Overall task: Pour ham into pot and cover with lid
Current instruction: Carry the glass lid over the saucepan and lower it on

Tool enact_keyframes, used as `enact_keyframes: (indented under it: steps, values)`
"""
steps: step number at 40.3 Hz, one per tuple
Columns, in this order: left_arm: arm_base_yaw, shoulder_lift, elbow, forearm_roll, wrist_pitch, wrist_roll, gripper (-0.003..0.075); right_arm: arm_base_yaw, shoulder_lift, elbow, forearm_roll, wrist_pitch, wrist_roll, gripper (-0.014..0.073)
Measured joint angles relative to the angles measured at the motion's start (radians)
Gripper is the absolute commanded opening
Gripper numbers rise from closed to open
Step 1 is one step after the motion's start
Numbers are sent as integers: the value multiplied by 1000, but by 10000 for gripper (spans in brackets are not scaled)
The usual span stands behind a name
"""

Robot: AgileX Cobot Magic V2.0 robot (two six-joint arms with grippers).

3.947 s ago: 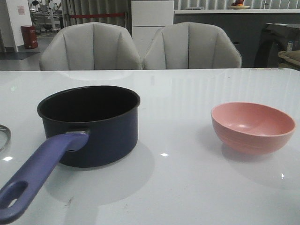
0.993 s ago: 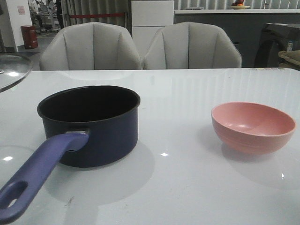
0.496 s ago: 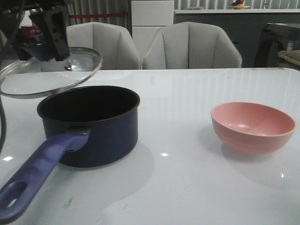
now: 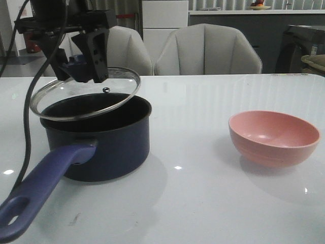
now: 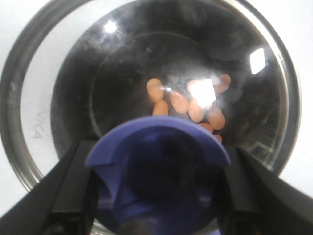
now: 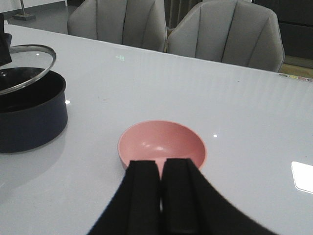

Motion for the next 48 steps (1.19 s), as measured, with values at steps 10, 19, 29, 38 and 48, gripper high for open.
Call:
enact_keyframes:
  steps: [10, 19, 29, 38, 48]
  values:
    - [-15, 13, 0, -4, -2, 0, 206, 0, 0, 0, 0, 0, 0, 161]
    - [-17, 13, 0, -8, -2, 0, 206, 0, 0, 0, 0, 0, 0, 161]
    - [-17, 22, 0, -8, -2, 2, 210, 0, 0, 0, 0, 0, 0, 161]
    - [-17, 31, -2, -10, -9, 2, 330, 0, 0, 0, 0, 0, 0, 161]
    - [-17, 31, -3, -19, -9, 2, 538, 0, 0, 0, 0, 0, 0, 161]
